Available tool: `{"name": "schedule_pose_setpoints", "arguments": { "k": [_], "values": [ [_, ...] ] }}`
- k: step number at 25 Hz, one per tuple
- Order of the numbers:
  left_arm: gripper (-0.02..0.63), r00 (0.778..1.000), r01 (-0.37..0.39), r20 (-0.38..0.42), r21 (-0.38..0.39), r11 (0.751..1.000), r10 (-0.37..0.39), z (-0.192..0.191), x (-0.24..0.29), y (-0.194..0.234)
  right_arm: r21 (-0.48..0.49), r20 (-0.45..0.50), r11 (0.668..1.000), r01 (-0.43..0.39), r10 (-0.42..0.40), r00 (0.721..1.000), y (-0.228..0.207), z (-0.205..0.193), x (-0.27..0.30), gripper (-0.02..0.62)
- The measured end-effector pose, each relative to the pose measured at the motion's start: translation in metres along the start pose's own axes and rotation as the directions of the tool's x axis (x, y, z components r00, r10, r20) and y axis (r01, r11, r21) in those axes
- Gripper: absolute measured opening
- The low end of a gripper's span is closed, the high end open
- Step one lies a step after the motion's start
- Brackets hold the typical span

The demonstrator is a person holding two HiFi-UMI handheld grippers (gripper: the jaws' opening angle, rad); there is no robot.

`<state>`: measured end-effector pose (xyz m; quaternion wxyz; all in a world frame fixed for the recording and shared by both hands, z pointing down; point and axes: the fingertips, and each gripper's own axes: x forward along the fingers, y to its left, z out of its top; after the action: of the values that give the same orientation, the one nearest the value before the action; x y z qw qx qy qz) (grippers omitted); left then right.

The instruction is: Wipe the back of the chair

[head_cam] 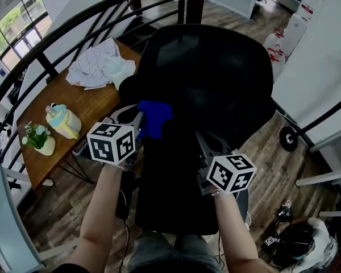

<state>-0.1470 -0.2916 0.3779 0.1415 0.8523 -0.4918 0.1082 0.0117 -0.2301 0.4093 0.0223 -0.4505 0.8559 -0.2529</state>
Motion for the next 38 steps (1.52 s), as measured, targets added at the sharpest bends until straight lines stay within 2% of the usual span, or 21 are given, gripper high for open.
{"name": "schedule_pose_setpoints", "arguments": {
  "k": [6,10,15,19,24,27,29,34,38],
  "values": [
    [0.038,0.993,0.115,-0.03,0.04,0.993,-0.114,-0.003,0.025,-0.065,0.027,0.036,0.998,0.061,-0.062,0.997,-0.025,0.008,-0.033,0.031],
    [0.038,0.974,0.224,-0.06,0.057,0.973,-0.221,-0.01,0.046,-0.119,0.048,0.058,0.993,0.111,-0.114,0.992,-0.044,0.013,-0.06,0.031],
    [0.038,0.935,0.346,-0.106,0.051,0.937,-0.339,-0.031,0.077,-0.195,0.065,0.081,0.983,0.173,-0.178,0.981,-0.073,0.011,-0.094,0.031],
    [0.038,0.89,0.438,-0.172,0.063,0.897,-0.423,-0.05,0.101,-0.253,0.099,0.104,0.966,0.239,-0.249,0.963,-0.098,0.007,-0.127,0.031],
    [0.038,0.844,0.505,-0.236,0.05,0.862,-0.481,-0.067,0.13,-0.308,0.116,0.112,0.947,0.299,-0.311,0.944,-0.126,0.002,-0.156,0.031],
    [0.038,0.826,0.527,-0.269,0.062,0.847,-0.495,-0.077,0.144,-0.329,0.14,0.118,0.935,0.327,-0.344,0.932,-0.14,-0.002,-0.168,0.031],
    [0.038,0.822,0.527,-0.292,0.067,0.847,-0.489,-0.084,0.156,-0.335,0.143,0.114,0.931,0.335,-0.351,0.929,-0.144,-0.006,-0.17,0.031],
    [0.038,0.831,0.499,-0.321,0.071,0.864,-0.454,-0.094,0.175,-0.334,0.154,0.097,0.931,0.331,-0.348,0.933,-0.153,-0.015,-0.168,0.031],
    [0.038,0.855,0.449,-0.321,0.067,0.891,-0.407,-0.096,0.182,-0.317,0.158,0.095,0.934,0.321,-0.338,0.936,-0.155,-0.014,-0.16,0.031]
  ]
}}
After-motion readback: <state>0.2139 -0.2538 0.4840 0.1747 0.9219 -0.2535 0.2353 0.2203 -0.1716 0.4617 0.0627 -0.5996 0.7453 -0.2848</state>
